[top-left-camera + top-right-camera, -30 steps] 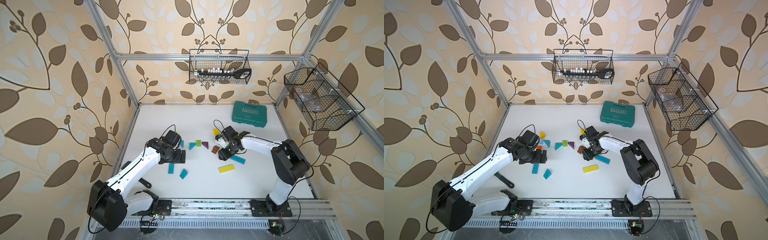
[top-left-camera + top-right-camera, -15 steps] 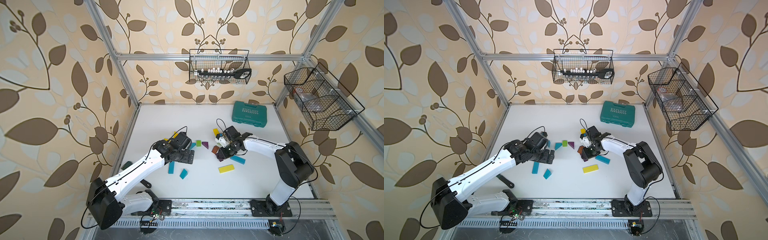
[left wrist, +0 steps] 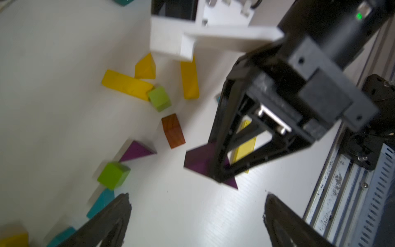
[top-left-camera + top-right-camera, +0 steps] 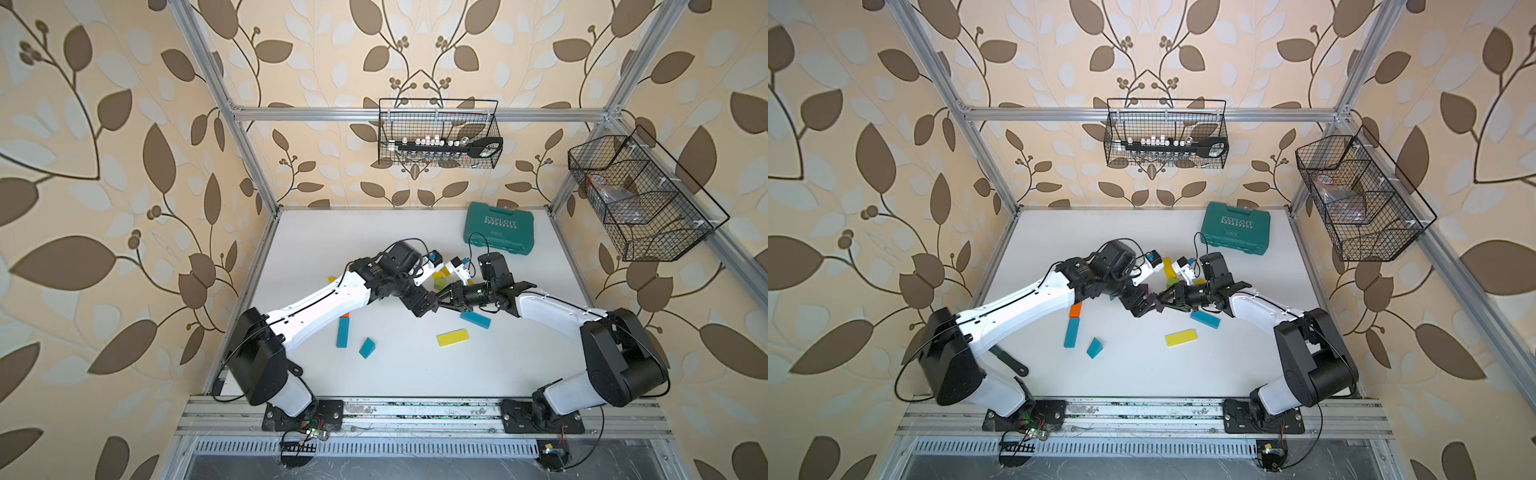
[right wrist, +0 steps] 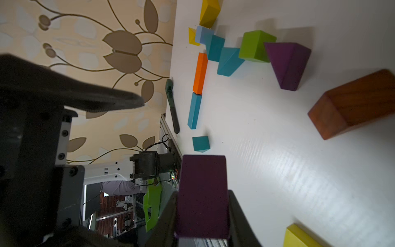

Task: Assemble a small pinwheel with building blocks
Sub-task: Pick up the building block from the center of the board.

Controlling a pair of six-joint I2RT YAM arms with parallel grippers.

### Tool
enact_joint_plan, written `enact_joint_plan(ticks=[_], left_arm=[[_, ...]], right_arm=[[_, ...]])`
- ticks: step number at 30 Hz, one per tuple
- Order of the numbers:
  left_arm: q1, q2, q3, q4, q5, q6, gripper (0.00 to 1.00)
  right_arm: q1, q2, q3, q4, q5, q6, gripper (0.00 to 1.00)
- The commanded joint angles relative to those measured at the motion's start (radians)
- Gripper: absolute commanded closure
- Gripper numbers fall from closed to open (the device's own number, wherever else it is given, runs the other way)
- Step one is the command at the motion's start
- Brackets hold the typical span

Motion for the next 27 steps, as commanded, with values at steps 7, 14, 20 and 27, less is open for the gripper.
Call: enact_joint_plan(ticks=[7,14,20,27], left_arm=[[0.002,0.129,0.139,-0.1,0.18,0.195,0.1],[0.029,0.074,0.106,-0.116,0.244,0.231,0.13],[0.031,0.11,0.135,-0.146,0.232,0.263,0.15],[0.031,0.144,0.175,-0.173,0.205,0.31,0.18]], right_arm=[[-0.065,-0.044,-0.036,0.146,-0.133,0.125,1.0],[-0.076,-0.025,-0.011,0.115,-0.142,0.107,1.0],[-0.076,-0.014,0.004,0.091,-0.146,0.101,1.0],[-0.076,0.013,0.014,0.103,-0.189,0.168,1.0]])
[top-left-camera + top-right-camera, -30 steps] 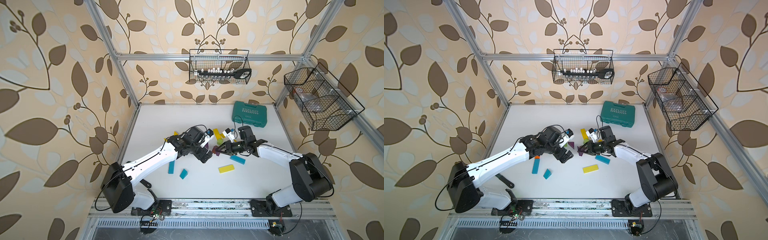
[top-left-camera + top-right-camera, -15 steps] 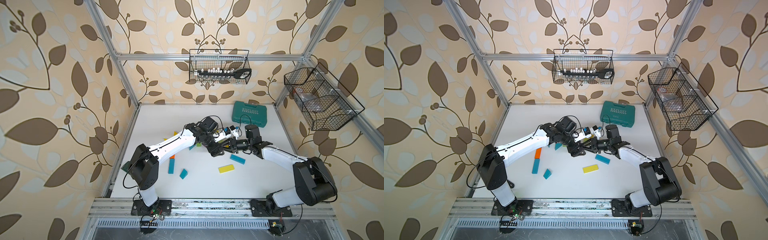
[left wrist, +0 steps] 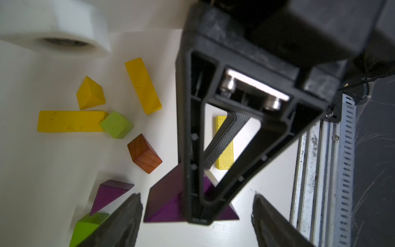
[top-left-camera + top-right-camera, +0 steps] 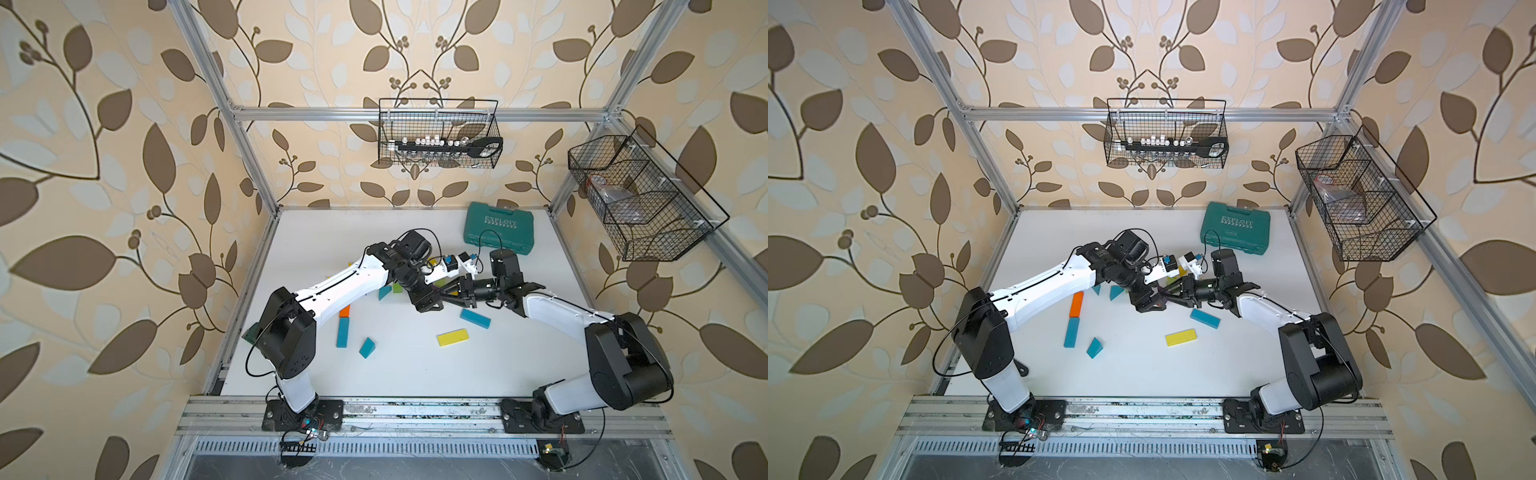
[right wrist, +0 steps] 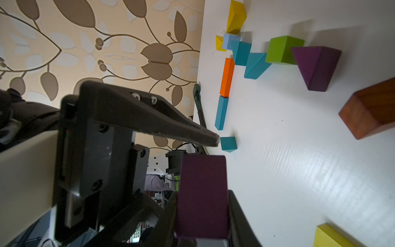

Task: Assemble a small pinwheel with building blocks
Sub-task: Pick up the building block from the center of the board.

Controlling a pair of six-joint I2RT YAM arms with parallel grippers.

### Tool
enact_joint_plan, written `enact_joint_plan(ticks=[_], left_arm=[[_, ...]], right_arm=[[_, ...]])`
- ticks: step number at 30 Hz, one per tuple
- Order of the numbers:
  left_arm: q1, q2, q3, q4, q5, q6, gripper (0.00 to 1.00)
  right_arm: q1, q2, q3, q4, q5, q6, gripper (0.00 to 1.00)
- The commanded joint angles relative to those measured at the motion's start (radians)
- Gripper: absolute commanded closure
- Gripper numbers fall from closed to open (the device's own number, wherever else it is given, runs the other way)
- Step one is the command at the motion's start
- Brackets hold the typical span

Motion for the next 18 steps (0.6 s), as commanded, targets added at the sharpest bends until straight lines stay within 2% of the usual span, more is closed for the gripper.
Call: enact_joint_plan(ticks=[1,11,16,18], left_arm=[[0.003,0.01,0.052,-0.03,0.006,0.051,0.18],[0.003,0.059,0.086,-0.08,-0.01,0.096,0.24],[0.003,0.07,0.093,-0.085,-0.021,0.106,0.27],[0.003,0.075,0.097,-0.086,-0.021,0.11,0.32]], right_arm=[[-0.005,0.027,0.034,0.008,-0.046,0.042,1.0],[-0.004,0.043,0.051,-0.025,-0.036,0.056,1.0],[-0.006,0.053,0.05,-0.006,-0.028,0.106,1.0],[-0.007,0.059,0.053,-0.012,-0.031,0.104,1.0]])
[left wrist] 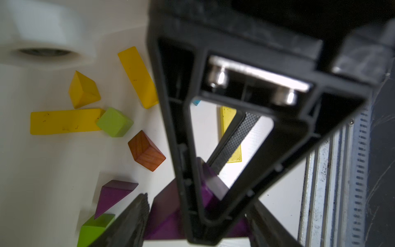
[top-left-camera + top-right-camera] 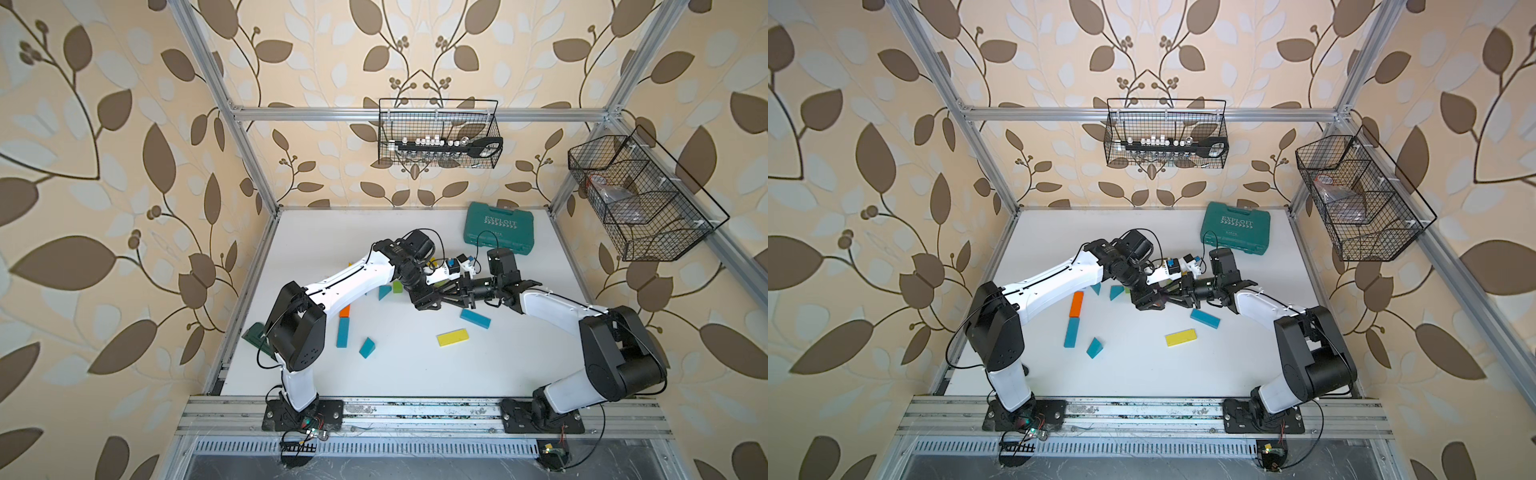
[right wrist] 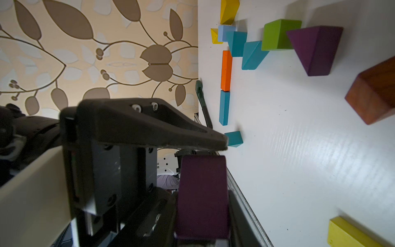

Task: Assemble a small pinwheel with building blocks
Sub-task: Pick up the building block from the center of the board.

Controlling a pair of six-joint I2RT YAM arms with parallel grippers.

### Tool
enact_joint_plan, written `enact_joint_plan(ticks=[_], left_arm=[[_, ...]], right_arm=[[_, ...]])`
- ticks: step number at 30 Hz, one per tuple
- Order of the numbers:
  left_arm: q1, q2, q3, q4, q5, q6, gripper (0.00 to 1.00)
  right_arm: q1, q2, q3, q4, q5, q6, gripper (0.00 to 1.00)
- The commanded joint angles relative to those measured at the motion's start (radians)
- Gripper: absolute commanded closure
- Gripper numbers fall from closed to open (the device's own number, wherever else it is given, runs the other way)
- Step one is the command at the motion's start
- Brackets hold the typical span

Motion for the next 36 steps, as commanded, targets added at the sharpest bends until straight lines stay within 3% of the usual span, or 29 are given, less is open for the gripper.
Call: enact_joint_plan(ticks=[1,10,17,20,23,26,32,36], left_arm=[[0.003,0.006,0.043,-0.021,-0.005,0.028,0.32],[0.003,0.032,0.071,-0.047,-0.014,0.038,0.41],[0.003,0.054,0.108,-0.075,-0.013,0.038,0.55],[0.002,0.061,0.11,-0.078,-0.015,0.038,0.6],[0.003,0.066,0.118,-0.1,-0.029,0.044,0.65],[0.008,0.069,0.12,-0.113,-0.048,0.051,0.67],[0.026,0.071,0.112,-0.142,-0.095,0.073,0.71],[0.098,0.073,0.113,-0.134,-0.099,0.089,0.72]], right_arm=[[-0.003,0.018,0.031,0.002,-0.01,0.019,1.0],[-0.004,0.042,0.036,-0.013,-0.018,0.015,1.0],[-0.003,0.044,0.045,-0.036,-0.014,0.002,0.99],[-0.003,0.051,0.047,-0.039,-0.013,0.002,0.74],[-0.004,0.051,0.051,-0.043,-0.004,-0.001,0.65],[-0.007,0.047,0.057,-0.05,0.017,-0.007,0.43],[-0.026,0.032,0.056,-0.08,0.039,-0.035,0.36],[-0.072,0.017,0.032,-0.134,0.05,-0.094,0.36]])
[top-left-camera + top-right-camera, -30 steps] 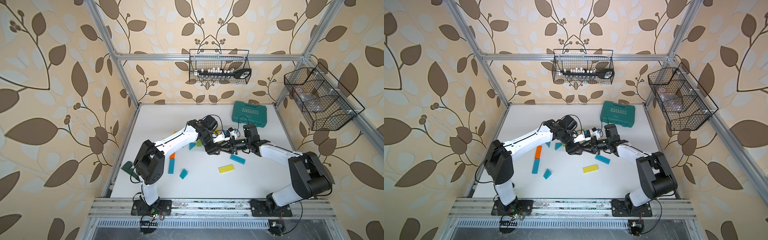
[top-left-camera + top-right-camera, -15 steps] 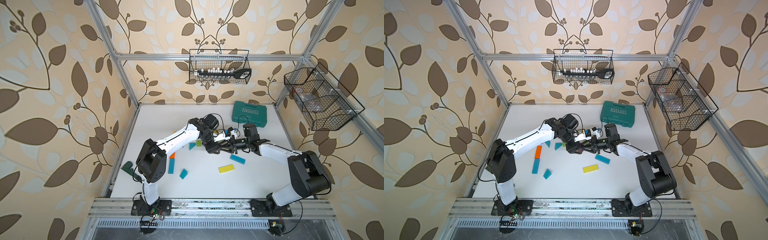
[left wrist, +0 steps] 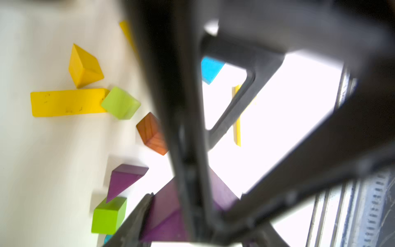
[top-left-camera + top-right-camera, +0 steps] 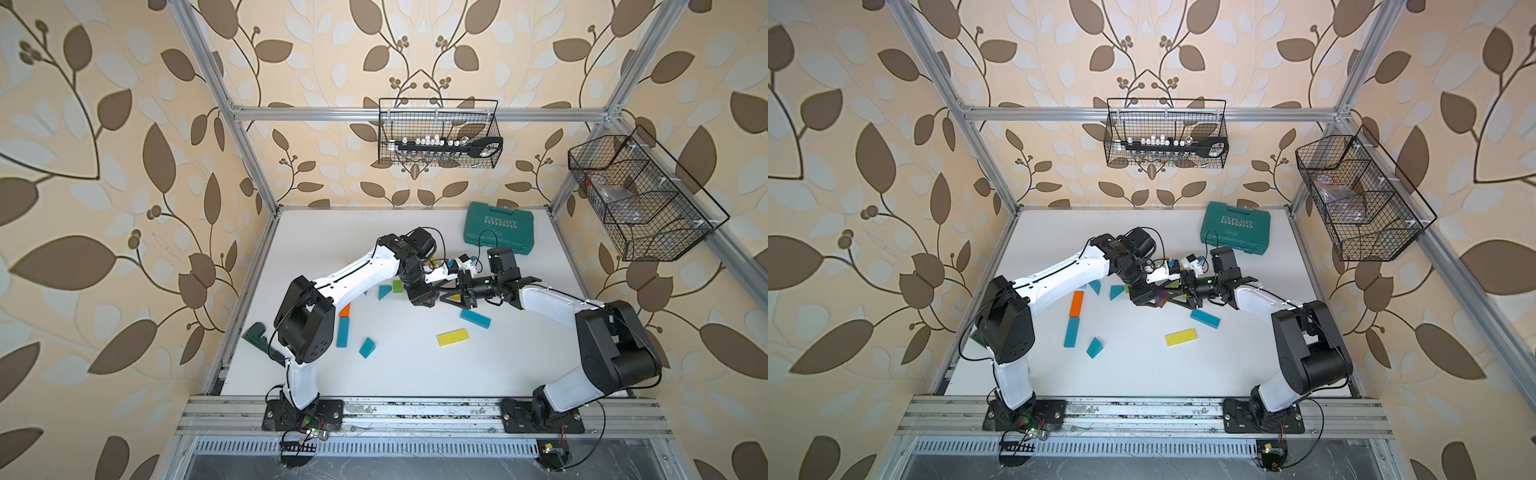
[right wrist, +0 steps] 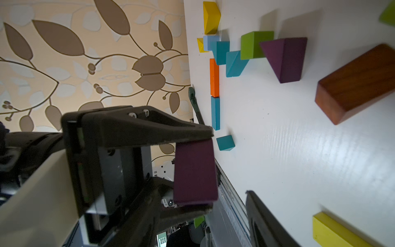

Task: Assemble a small pinwheel with building blocks
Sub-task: Pick up the building block from the center of the board, then place the building block at the center of the board.

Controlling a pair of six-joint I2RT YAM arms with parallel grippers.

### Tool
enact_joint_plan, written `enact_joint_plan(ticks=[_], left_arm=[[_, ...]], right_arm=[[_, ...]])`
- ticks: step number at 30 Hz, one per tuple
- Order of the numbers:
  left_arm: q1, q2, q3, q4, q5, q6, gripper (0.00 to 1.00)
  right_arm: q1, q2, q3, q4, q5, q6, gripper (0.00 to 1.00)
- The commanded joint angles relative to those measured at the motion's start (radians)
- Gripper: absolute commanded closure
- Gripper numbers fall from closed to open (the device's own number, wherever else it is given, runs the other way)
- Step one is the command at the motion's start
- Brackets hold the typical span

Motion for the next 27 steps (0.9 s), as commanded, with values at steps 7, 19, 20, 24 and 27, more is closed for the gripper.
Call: enact_joint_plan(ticks=[7,19,20,24,27], left_arm=[[0.217,0.196,0.25,-0.073,-0.01,0.125,0.72],[0.321,0.498,0.6,-0.209,-0.002,0.293,0.66],[0.321,0.509,0.6,-0.212,-0.007,0.299,0.66],[0.324,0.553,0.604,-0.209,-0.017,0.303,0.66],[0.327,0.571,0.6,-0.204,-0.02,0.308,0.66]], right_arm=[[-0.133,-0.063,-0.068,-0.064,0.025,-0.112,0.36],[-0.164,0.004,-0.081,-0.014,0.031,-0.132,0.36],[-0.164,0.009,-0.081,-0.018,0.03,-0.138,0.36],[-0.165,0.022,-0.072,-0.042,0.038,-0.164,0.36],[-0.165,0.03,-0.073,-0.043,0.041,-0.169,0.36]])
